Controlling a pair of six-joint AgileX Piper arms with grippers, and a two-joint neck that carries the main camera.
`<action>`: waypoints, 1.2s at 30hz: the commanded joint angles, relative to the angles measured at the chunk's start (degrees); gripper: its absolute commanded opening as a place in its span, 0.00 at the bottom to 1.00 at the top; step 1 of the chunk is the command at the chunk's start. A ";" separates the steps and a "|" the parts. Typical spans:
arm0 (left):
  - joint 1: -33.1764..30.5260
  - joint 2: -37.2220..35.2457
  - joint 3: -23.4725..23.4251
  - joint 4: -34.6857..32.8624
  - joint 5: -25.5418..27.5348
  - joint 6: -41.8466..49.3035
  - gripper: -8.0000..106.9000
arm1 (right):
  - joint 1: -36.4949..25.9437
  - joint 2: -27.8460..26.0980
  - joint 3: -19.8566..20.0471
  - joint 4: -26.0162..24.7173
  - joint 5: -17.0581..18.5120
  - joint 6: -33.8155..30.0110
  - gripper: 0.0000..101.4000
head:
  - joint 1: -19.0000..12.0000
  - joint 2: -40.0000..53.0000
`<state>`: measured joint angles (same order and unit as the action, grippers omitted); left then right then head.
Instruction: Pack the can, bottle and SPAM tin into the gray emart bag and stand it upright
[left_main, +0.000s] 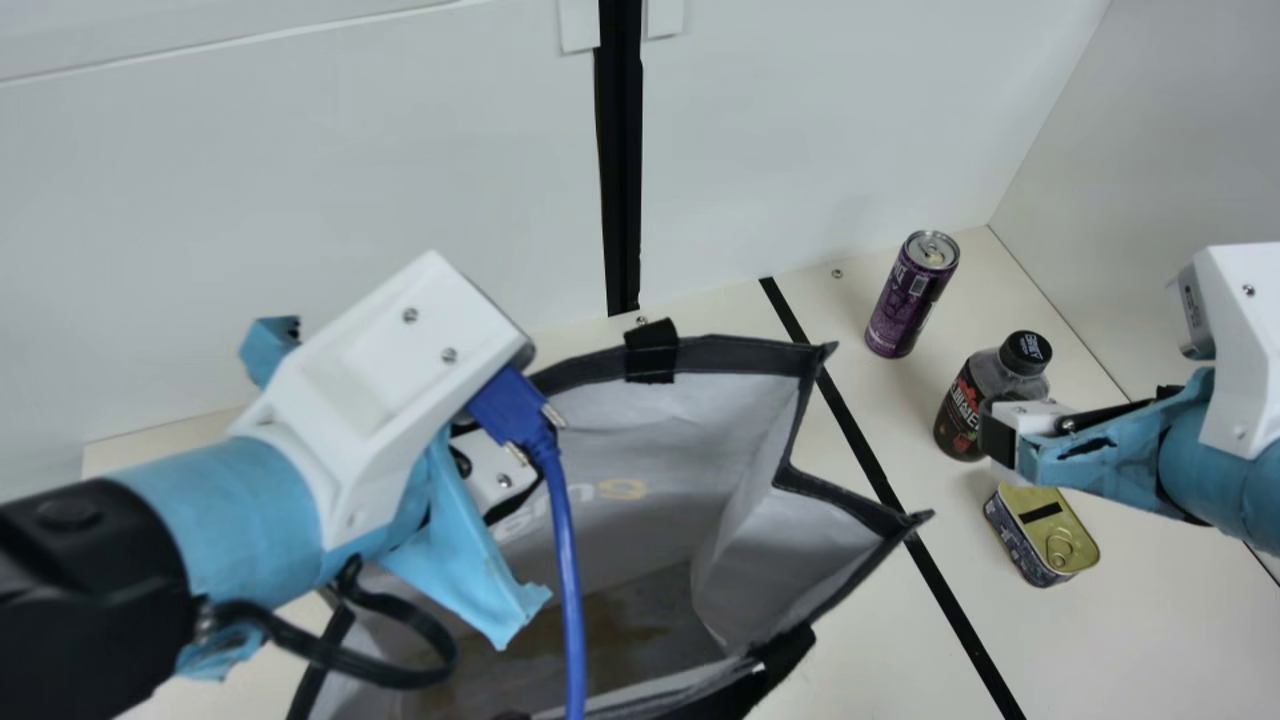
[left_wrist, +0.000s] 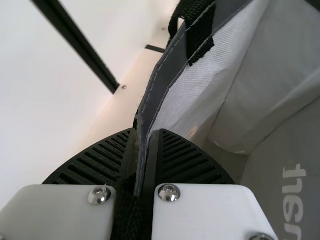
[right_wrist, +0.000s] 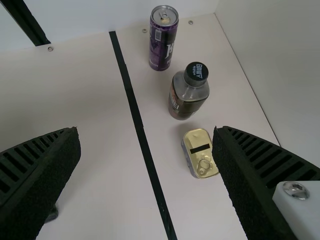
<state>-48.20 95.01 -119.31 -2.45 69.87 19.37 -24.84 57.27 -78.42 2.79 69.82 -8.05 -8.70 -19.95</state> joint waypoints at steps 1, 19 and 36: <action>-0.16 -0.54 0.27 3.04 0.03 -1.77 0.00 | 0.00 0.00 0.00 0.00 0.00 0.00 0.94 | -1.30 -0.05; -2.40 -8.38 5.77 27.21 0.03 -18.85 0.00 | 0.00 0.00 0.00 0.00 0.00 0.00 0.94 | -1.30 -0.05; -6.04 -15.62 22.13 54.88 0.03 -38.81 0.00 | 0.00 0.00 0.00 0.00 0.00 0.00 0.94 | -1.30 -0.05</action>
<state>-54.11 79.69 -99.50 47.79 69.80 -16.79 -24.84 57.27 -78.42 2.79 69.82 -8.05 -8.70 -19.95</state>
